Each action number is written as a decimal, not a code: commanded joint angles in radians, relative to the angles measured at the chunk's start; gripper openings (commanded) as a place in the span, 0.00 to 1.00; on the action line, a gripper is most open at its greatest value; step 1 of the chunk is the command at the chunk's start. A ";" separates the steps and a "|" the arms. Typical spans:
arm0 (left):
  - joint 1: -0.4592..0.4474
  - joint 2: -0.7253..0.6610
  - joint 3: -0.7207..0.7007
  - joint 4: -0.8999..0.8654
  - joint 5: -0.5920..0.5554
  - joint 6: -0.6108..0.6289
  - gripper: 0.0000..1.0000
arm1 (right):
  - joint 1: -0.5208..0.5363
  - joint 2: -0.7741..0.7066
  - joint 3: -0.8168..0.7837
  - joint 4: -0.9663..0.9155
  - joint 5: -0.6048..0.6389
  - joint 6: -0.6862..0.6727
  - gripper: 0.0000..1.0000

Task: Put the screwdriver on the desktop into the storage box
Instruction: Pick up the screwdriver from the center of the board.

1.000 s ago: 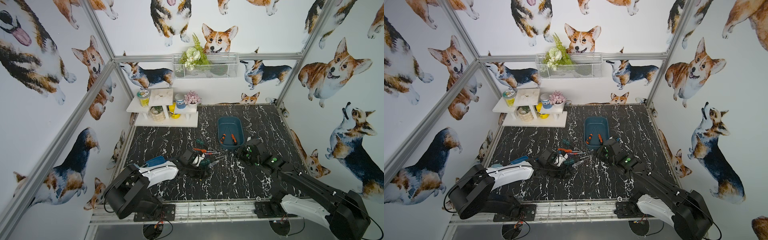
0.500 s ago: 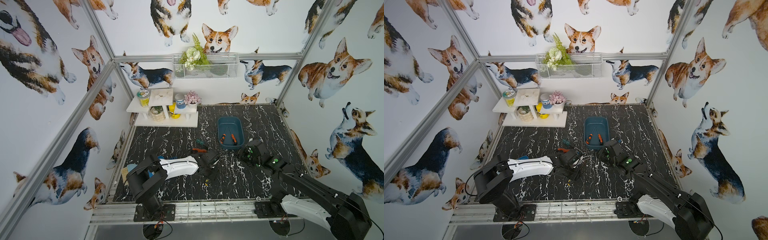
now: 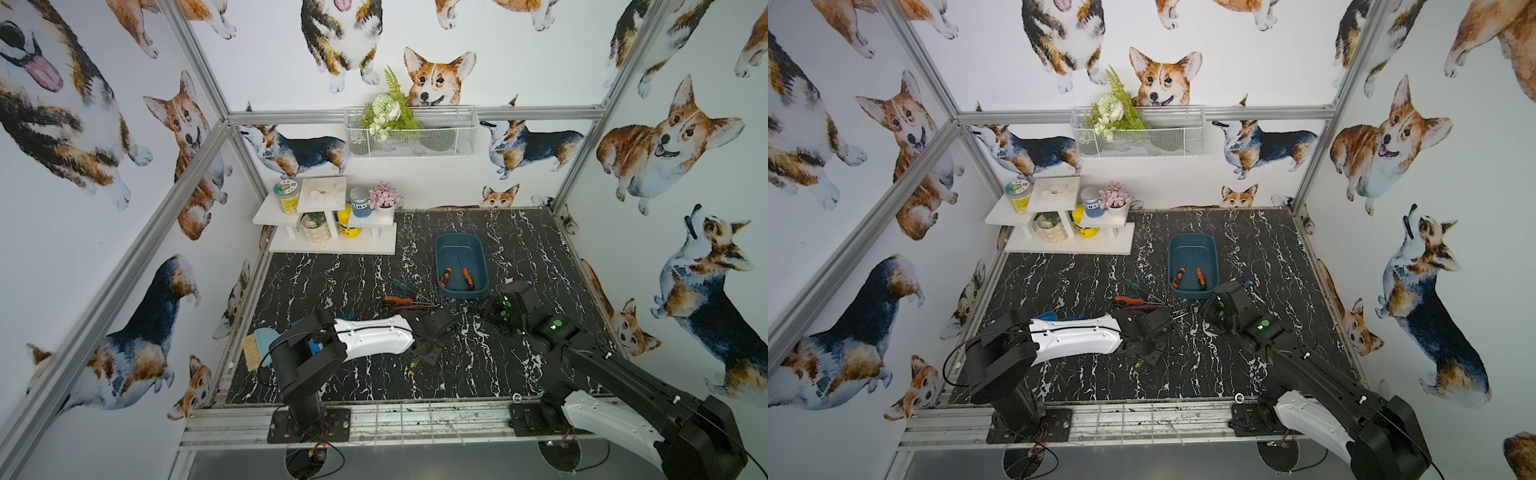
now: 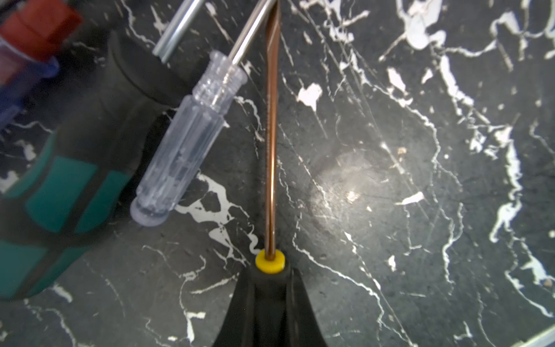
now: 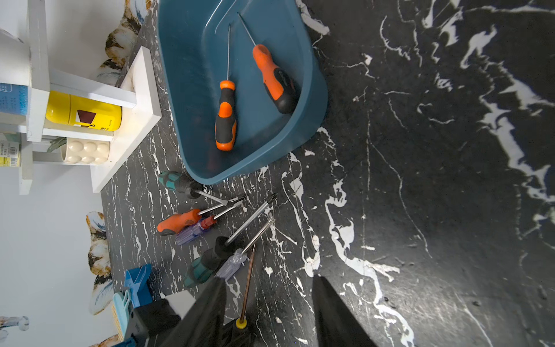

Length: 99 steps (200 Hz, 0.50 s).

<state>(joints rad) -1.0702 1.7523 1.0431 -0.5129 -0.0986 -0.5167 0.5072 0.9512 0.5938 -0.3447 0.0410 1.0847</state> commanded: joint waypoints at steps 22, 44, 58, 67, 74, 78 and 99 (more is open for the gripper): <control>-0.013 0.020 0.022 -0.083 -0.018 -0.023 0.00 | -0.023 -0.018 -0.012 -0.014 -0.010 -0.037 0.52; -0.016 0.015 0.033 -0.085 -0.018 -0.027 0.00 | -0.034 -0.033 -0.020 -0.019 -0.013 -0.045 0.52; -0.020 0.001 0.038 -0.079 -0.011 -0.027 0.00 | -0.042 -0.046 -0.025 -0.023 -0.016 -0.049 0.53; -0.023 -0.011 0.036 -0.068 0.004 -0.026 0.00 | -0.050 -0.053 -0.029 -0.026 -0.016 -0.050 0.53; -0.023 -0.020 0.033 -0.058 0.023 -0.023 0.00 | -0.055 -0.059 -0.033 -0.028 -0.018 -0.052 0.53; -0.023 -0.025 0.031 -0.052 0.037 -0.021 0.00 | -0.058 -0.061 -0.035 -0.029 -0.021 -0.053 0.53; -0.023 -0.042 0.018 -0.022 0.119 -0.004 0.00 | -0.076 -0.074 -0.044 -0.030 -0.029 -0.057 0.52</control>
<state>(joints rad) -1.0931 1.7264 1.0691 -0.5667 -0.0746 -0.5346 0.4435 0.8883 0.5568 -0.3603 0.0231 1.0454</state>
